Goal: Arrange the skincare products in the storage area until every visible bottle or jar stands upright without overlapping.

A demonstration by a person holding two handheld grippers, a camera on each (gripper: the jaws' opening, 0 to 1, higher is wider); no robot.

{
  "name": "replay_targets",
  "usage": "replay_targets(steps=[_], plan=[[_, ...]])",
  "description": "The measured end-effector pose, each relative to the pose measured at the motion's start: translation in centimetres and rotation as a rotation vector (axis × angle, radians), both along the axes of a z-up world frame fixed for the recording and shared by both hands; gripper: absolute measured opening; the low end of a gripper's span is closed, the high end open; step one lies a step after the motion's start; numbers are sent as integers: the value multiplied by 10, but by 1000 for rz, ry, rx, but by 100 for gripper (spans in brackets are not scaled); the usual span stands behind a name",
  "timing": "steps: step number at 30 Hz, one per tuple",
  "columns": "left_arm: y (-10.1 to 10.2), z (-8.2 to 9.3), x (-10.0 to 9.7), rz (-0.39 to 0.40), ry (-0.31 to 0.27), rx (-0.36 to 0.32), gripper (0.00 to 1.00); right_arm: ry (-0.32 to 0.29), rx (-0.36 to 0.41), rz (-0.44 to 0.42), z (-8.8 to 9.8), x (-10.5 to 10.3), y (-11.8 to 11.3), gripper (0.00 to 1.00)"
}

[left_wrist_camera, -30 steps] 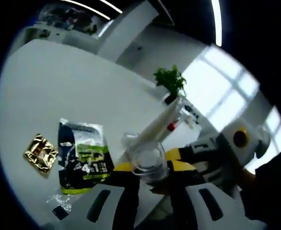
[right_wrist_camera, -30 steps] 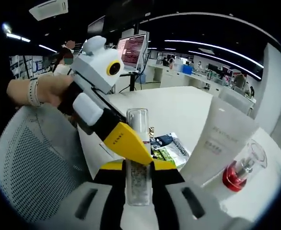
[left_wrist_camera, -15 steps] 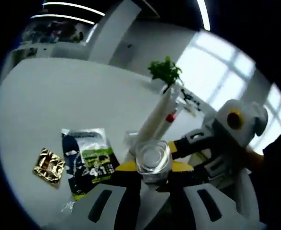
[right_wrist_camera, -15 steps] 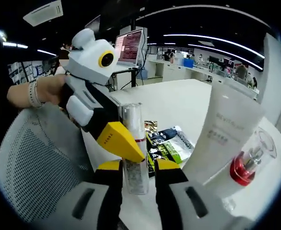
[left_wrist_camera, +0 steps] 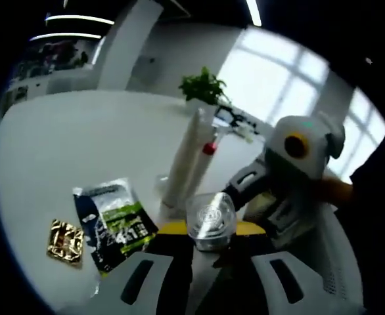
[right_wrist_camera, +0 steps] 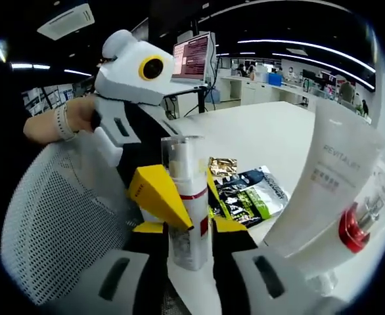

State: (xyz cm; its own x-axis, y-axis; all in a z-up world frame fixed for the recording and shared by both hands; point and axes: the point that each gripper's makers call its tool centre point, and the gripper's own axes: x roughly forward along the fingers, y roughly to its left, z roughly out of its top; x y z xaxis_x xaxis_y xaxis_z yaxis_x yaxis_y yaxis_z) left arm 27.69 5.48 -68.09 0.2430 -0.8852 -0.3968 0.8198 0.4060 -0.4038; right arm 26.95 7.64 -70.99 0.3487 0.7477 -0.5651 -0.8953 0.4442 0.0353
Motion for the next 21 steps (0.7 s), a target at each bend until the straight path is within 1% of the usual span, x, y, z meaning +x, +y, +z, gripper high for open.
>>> replay_targets(steps=[2,4,7,9,12,13,14,16,18,21], plan=[[1,1,-3,-15,3,-5,18,14,14,10,1,-3,1,26],[4,3,-7,-37,-12,-11,18,53,37,6,1,-6,3,28],[7,7,-15,-85,-29,-24,18,71,60,51,3,-13,9,27],[8,8,-18,-104,-37,-25,18,78,63,63,3,-16,11,27],[4,5,-26,-171,-86,4,18,90,44,85,-1,-20,12,28],[3,5,-27,-175,-87,7,18,101,40,84,-3,-21,12,28],[2,4,-29,-183,-78,10,18,125,39,97,-5,-26,12,27],[3,4,-29,-187,-85,12,18,114,36,101,-4,-26,14,25],[3,5,-29,-192,-103,13,18,117,39,98,-4,-25,13,25],[2,5,-27,-192,-114,14,18,111,38,93,-4,-24,13,25]])
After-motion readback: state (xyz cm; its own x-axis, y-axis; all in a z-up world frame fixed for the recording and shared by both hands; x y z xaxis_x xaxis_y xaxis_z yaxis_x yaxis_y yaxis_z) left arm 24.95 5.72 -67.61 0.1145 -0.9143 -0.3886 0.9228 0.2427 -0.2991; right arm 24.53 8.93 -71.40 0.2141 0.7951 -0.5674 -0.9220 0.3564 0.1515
